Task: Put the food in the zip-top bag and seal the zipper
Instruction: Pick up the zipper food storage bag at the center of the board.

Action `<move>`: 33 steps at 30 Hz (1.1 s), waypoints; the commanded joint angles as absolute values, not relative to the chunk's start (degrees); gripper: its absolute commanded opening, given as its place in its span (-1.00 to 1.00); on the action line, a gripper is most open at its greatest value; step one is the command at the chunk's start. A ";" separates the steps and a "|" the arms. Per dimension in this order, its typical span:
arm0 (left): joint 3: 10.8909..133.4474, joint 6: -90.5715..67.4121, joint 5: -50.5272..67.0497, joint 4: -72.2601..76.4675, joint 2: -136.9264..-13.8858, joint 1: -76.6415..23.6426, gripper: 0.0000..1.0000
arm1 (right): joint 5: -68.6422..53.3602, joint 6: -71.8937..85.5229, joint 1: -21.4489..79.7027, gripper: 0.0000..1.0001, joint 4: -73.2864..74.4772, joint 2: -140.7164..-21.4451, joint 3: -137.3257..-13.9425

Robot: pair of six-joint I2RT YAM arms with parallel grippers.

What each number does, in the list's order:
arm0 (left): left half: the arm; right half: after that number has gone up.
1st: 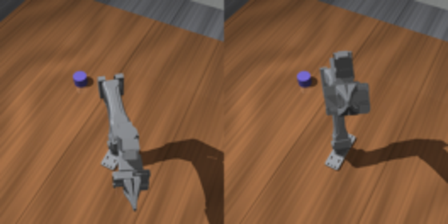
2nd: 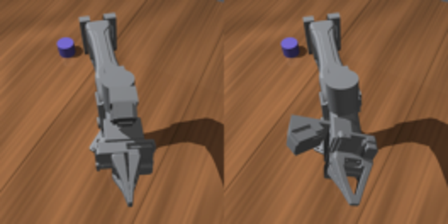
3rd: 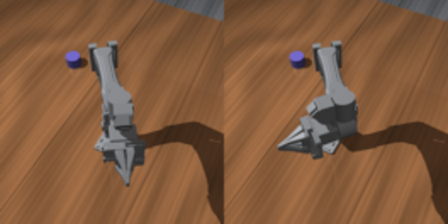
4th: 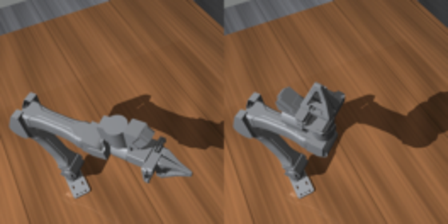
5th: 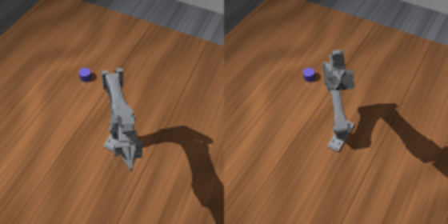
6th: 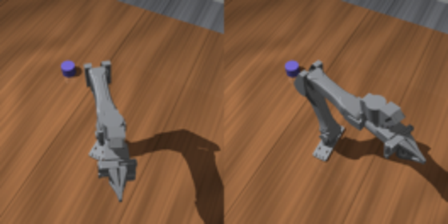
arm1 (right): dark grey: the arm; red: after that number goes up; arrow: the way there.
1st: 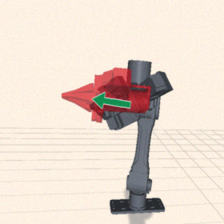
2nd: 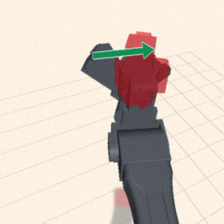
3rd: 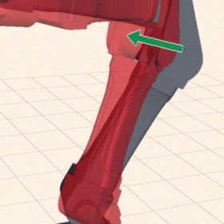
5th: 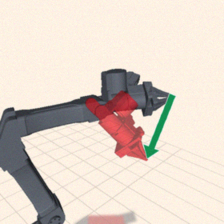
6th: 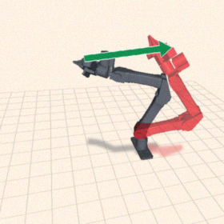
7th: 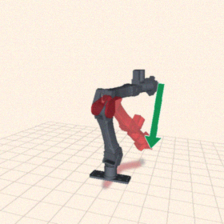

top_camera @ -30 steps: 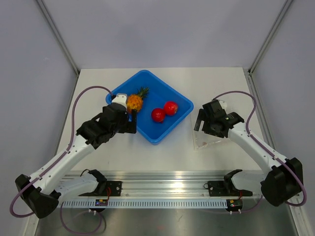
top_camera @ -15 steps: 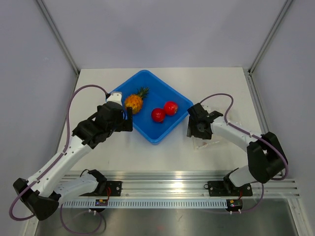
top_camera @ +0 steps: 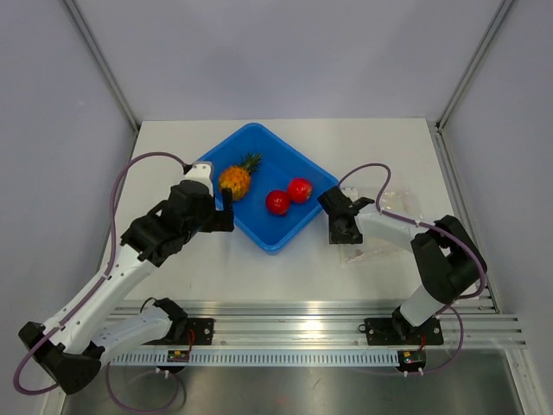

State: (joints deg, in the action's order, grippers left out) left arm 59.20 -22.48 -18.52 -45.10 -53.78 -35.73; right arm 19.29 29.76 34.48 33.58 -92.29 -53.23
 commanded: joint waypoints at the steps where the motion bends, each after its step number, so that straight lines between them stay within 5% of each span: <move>1: 59.41 -21.80 -15.47 -41.57 -54.05 -35.42 0.98 | 23.72 30.75 35.16 -0.03 31.81 -93.42 -54.93; 5: 59.33 -21.80 -15.03 -41.22 -54.05 -35.42 0.98 | 24.78 32.16 35.07 -0.42 31.55 -92.21 -53.62; 7: 59.59 -21.27 -14.33 -41.31 -54.23 -35.42 0.98 | 25.75 32.61 35.07 -0.95 31.90 -91.41 -53.26; 8: 59.68 -20.92 -13.54 -41.31 -54.32 -35.42 0.98 | 25.93 33.04 35.07 -1.00 32.25 -90.97 -53.26; 13: 60.21 -21.79 -8.18 -41.66 -54.67 -35.42 0.98 | 26.55 33.31 35.16 -1.00 36.47 -85.88 -53.18; 22: 64.07 -27.24 3.59 -37.10 -58.62 -41.11 0.97 | 21.63 32.08 35.16 -1.00 43.41 -58.65 -53.96; 33: 68.72 -40.34 11.87 -16.70 -74.52 -48.96 0.85 | 15.21 32.78 35.07 -1.00 50.09 -47.29 -58.27</move>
